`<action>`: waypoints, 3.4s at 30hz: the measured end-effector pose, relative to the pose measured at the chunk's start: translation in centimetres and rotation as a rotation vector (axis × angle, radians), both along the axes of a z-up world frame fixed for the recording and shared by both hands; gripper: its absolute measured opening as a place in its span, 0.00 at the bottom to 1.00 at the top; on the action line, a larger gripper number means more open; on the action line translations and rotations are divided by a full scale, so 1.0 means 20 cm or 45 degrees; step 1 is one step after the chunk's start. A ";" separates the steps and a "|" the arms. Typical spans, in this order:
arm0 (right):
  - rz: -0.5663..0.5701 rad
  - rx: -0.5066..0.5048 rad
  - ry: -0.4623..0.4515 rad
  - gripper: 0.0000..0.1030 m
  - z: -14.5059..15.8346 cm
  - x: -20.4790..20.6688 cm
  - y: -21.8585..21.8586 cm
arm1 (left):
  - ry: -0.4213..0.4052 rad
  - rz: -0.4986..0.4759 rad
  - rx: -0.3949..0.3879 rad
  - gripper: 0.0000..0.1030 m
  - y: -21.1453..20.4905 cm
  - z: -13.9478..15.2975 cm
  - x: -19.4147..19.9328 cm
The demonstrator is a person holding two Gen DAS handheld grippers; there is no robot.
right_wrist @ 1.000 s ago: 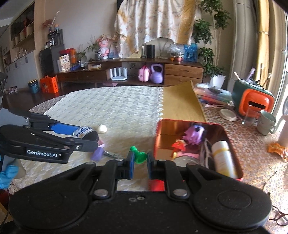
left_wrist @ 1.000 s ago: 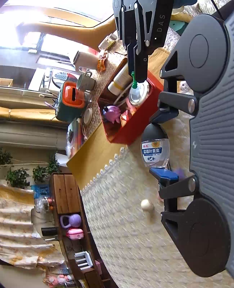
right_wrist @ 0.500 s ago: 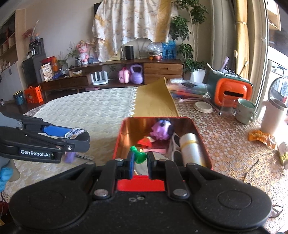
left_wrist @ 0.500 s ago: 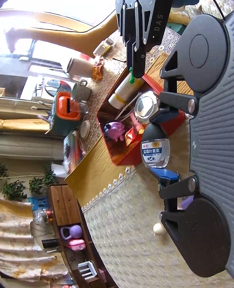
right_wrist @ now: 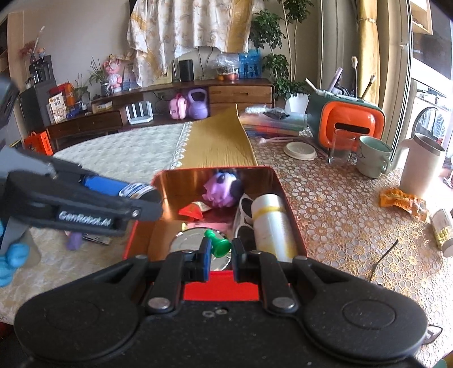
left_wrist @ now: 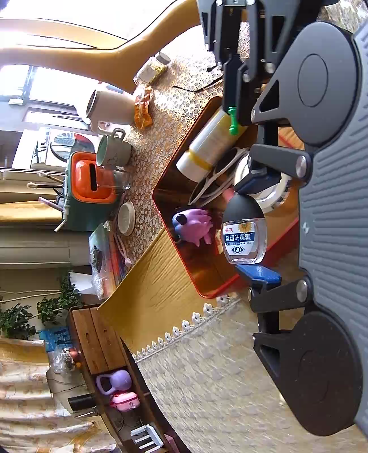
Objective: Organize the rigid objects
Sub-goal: 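Carry the eye-drop bottle and green piece over the red tin, then open the left tool to drop the eye-drop bottle in the tin while the right tool releases the green piece, then withdraw both tools from the tin back over the table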
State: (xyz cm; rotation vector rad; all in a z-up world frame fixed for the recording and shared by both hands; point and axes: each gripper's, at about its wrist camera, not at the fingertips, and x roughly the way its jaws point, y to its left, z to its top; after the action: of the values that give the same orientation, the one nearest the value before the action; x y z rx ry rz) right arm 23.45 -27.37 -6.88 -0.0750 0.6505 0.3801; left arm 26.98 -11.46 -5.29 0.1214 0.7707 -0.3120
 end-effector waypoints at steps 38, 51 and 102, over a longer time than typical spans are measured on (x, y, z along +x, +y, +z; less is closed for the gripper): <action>0.063 -0.095 0.093 0.16 -0.16 0.19 0.09 | 0.248 -0.012 0.025 0.52 -0.21 -0.25 0.42; 0.031 -0.082 0.105 0.22 -0.14 0.17 0.08 | 0.200 0.009 -0.006 0.59 -0.15 -0.19 0.37; 0.174 0.041 0.023 0.78 0.20 -0.28 0.45 | -0.059 0.201 -0.092 0.79 0.76 0.24 -0.45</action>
State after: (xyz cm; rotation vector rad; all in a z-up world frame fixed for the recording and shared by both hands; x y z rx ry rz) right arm 17.79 -18.28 -2.96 -0.0855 0.6586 0.5235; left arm 17.98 3.66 -0.56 -0.0001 0.7174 -0.1861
